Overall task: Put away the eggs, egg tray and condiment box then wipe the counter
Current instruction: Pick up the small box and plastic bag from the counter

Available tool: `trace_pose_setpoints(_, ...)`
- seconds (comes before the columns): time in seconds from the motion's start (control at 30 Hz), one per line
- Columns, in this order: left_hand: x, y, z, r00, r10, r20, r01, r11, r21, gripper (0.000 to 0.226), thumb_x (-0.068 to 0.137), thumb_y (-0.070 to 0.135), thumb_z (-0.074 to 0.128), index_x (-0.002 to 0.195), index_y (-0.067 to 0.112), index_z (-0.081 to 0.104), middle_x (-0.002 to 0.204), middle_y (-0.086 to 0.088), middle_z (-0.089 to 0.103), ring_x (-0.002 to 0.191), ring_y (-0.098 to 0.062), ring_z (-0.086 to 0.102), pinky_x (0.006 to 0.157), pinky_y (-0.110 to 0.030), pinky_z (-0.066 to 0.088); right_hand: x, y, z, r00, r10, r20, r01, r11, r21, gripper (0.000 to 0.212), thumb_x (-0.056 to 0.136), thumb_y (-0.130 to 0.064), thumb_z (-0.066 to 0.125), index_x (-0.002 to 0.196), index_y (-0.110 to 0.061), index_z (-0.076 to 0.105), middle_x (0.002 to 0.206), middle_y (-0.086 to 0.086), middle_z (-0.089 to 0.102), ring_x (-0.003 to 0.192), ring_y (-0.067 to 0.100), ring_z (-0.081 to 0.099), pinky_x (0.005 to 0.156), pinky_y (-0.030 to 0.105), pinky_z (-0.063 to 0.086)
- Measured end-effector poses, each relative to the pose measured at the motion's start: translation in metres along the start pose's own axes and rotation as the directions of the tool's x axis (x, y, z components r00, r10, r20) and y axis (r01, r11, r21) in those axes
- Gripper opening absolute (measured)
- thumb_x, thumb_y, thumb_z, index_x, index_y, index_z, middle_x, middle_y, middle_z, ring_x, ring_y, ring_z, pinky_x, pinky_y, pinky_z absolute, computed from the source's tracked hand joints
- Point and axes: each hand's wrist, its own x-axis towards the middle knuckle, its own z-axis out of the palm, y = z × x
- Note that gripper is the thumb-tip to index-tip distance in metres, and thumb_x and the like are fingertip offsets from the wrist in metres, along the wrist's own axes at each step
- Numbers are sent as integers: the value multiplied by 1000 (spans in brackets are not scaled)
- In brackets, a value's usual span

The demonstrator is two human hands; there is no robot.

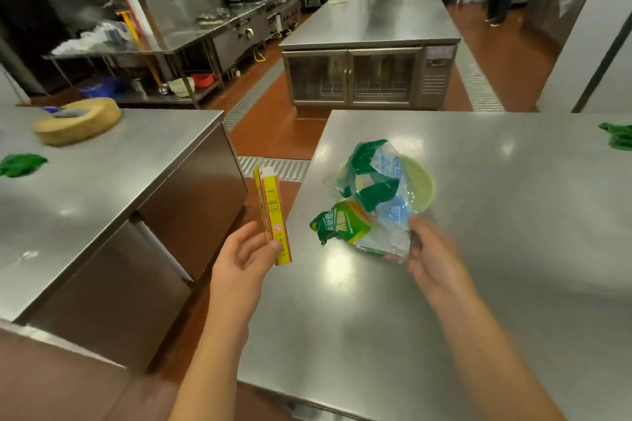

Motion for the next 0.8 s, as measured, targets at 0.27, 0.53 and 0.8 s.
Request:
trace_pose_setpoints(0.27,92,-2,-54,975,63,211,-63,998,-7,48,80,25,77,122,35,58,114,4,73,103,-9,70,74,-18,56,13,23,71,977,-111,-182,133,984,115,28,101,-13,50,123,0,62,113,19,71,82,20,72,64,36,62)
trace_pose_setpoints(0.53,169,12,-91,929,72,363,-61,997,-43,63,69,40,85,127,33,60,115,5,73,108,-13,70,89,-33,52,12,59,135,902,-200,-382,245,967,73,16,96,-13,58,105,-6,69,96,12,76,78,18,74,70,37,63)
trace_pose_setpoints(0.8,189,11,-98,907,93,411,-109,994,15,72,62,57,84,127,40,59,116,10,73,105,-9,70,85,-30,53,33,68,154,895,-224,-385,297,944,141,13,98,-14,57,101,-7,67,84,6,77,74,17,75,55,32,59)
